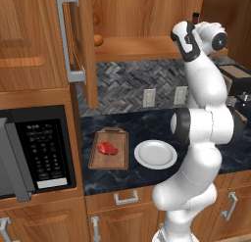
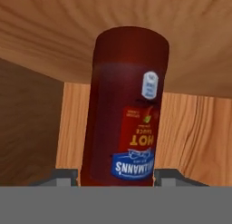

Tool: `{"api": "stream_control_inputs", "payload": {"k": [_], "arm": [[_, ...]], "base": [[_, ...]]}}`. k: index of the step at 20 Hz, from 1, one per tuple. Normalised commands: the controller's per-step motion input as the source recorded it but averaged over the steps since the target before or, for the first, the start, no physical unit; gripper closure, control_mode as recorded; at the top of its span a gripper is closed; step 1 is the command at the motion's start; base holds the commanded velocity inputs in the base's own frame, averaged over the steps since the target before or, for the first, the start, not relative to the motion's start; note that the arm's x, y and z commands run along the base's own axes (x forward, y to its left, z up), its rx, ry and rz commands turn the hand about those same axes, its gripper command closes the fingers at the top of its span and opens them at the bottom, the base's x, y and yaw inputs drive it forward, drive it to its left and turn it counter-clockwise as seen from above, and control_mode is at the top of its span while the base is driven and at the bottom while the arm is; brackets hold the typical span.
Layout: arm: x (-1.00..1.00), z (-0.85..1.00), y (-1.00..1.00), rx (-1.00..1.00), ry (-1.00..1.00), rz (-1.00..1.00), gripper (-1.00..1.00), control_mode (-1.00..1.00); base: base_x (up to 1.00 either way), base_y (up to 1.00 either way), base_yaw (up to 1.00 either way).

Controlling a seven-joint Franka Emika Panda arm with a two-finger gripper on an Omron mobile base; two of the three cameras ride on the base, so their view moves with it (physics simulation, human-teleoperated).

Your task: Pick the steak from the plate and place it on the cutting board. Then pick the condiment bottle from the cabinet and place it next to the cutting board.

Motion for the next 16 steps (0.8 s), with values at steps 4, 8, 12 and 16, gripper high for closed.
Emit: {"api": "stream_control_inputs", "payload": {"k": [4, 8, 12, 16], "arm": [[0.0, 0.01, 0.21, 0.0, 0.01, 0.0, 1.0, -1.0], [0.0, 0.04, 0.06, 0.0, 0.0, 0.0, 1.0, -1.0], [0.01, 0.05, 0.01, 0.0, 0.0, 0.0, 1.0, -1.0], [0.01, 0.16, 0.0, 0.01, 0.02, 0.0, 1.0, -1.0]], "base": [[0.0, 0.0, 0.0], [0.0, 0.0, 0.0], [0.0, 0.0, 0.0], [0.0, 0.0, 0.0]]}}
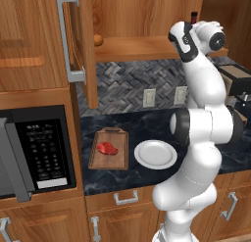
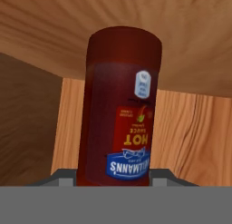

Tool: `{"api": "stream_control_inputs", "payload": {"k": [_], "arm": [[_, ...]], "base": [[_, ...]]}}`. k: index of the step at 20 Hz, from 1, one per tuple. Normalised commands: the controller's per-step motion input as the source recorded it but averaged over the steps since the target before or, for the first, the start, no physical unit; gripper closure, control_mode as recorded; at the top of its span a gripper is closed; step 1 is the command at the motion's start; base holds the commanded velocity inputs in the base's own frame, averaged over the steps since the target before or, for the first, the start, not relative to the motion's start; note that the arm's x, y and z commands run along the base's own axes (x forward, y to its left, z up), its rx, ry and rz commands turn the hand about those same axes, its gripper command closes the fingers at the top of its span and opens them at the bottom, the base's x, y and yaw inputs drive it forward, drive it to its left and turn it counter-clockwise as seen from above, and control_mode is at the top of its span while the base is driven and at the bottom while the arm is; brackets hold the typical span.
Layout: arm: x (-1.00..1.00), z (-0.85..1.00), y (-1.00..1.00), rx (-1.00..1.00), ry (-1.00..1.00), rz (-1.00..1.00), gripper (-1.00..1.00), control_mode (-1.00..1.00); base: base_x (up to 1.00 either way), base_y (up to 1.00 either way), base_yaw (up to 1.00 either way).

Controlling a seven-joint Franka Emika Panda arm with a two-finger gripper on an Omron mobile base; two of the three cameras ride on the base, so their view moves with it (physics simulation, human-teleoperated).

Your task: Pick the steak from the plate and place it on the cutting board. Then pick the condiment bottle from the cabinet and place it next to the cutting board.

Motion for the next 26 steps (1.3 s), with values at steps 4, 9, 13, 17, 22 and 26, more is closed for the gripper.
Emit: {"api": "stream_control_inputs", "payload": {"k": [4, 9, 13, 17, 22, 26], "arm": [[0.0, 0.26, 0.0, 0.02, 0.05, 0.0, 1.0, -1.0], [0.0, 0.19, 0.0, 0.03, 0.09, 0.0, 1.0, -1.0], [-0.01, 0.03, 0.09, 0.03, 0.13, 0.0, 1.0, -1.0], [-0.05, 0.0, 0.29, 0.03, 0.1, 0.0, 1.0, -1.0], [-0.11, 0.02, 0.34, 0.03, 0.04, 0.0, 1.0, -1.0], [-0.16, 0.03, 0.29, 0.04, 0.01, 0.0, 1.0, -1.0]], "base": [[0.0, 0.0, 0.0], [0.0, 0.0, 0.0], [0.0, 0.0, 0.0], [0.0, 0.0, 0.0], [0.0, 0.0, 0.0], [0.0, 0.0, 0.0]]}}
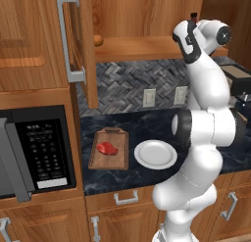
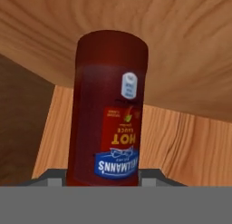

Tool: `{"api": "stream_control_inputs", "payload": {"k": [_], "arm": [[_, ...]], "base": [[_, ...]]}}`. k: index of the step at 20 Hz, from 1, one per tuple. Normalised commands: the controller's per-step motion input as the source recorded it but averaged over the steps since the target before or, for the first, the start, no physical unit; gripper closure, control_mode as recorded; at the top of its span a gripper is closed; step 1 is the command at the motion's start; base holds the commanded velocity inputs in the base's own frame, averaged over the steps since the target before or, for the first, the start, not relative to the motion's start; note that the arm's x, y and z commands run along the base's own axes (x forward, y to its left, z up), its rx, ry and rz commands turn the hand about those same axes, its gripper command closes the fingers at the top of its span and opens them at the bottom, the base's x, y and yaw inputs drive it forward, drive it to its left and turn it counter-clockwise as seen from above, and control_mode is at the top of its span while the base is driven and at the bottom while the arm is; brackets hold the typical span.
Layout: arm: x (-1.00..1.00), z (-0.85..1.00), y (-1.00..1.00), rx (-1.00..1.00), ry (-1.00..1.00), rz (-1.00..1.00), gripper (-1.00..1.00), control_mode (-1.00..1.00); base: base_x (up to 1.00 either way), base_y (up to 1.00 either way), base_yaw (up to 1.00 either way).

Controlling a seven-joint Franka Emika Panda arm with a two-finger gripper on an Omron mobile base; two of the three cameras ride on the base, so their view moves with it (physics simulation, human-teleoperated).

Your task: Pick the steak from the plate and place it on the cutting board. Then pick the condiment bottle from the cabinet and place it next to the cutting board.

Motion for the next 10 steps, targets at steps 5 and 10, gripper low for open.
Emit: {"api": "stream_control_inputs", "payload": {"k": [5, 10], "arm": [[-0.26, 0.0, 0.2, 0.07, 0.01, 0.0, 1.0, -1.0], [-0.31, 0.0, 0.14, 0.11, 0.02, -0.01, 1.0, -1.0]], "base": [[0.0, 0.0, 0.0], [0.0, 0.0, 0.0]]}}
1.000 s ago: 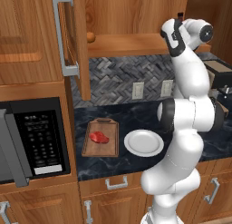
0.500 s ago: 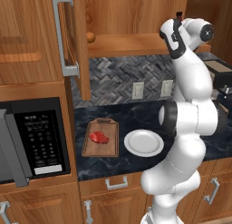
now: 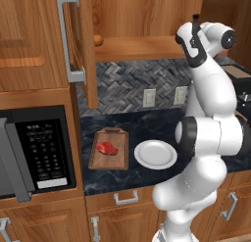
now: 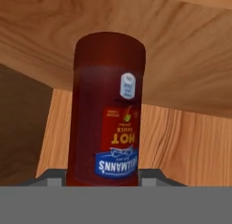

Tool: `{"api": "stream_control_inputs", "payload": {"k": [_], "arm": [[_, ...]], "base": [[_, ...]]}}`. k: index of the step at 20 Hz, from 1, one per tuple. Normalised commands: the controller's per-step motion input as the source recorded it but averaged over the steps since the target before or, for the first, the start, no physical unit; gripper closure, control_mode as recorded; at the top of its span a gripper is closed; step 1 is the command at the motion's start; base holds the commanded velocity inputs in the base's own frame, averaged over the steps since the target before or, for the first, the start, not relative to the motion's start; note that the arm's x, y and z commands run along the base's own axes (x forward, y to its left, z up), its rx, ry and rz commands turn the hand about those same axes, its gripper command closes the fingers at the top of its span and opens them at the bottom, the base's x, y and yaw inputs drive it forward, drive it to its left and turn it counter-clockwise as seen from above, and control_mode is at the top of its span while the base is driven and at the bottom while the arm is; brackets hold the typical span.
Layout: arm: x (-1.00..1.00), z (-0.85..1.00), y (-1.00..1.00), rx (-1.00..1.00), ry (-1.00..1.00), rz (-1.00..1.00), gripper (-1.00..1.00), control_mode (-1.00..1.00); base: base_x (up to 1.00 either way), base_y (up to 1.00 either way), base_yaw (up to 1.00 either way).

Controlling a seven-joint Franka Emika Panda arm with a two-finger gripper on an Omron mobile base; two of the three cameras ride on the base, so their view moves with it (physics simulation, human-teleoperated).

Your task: Pick the steak from the plate and place it on the cutting board. Then pick the condiment bottle from the cabinet and place it next to the cutting board.

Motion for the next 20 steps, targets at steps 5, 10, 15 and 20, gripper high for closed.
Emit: {"api": "stream_control_inputs", "payload": {"k": [5, 10, 15, 20], "arm": [[-0.34, 0.0, 0.08, 0.13, 0.05, -0.03, 1.0, -1.0], [-0.29, 0.09, 0.1, 0.13, 0.06, -0.02, 1.0, -1.0], [-0.23, 0.29, 0.16, 0.08, 0.09, 0.0, 1.0, -1.0], [-0.15, 0.39, 0.2, 0.05, 0.11, 0.0, 1.0, -1.0]], "base": [[0.0, 0.0, 0.0], [0.0, 0.0, 0.0], [0.0, 0.0, 0.0], [0.0, 0.0, 0.0]]}}
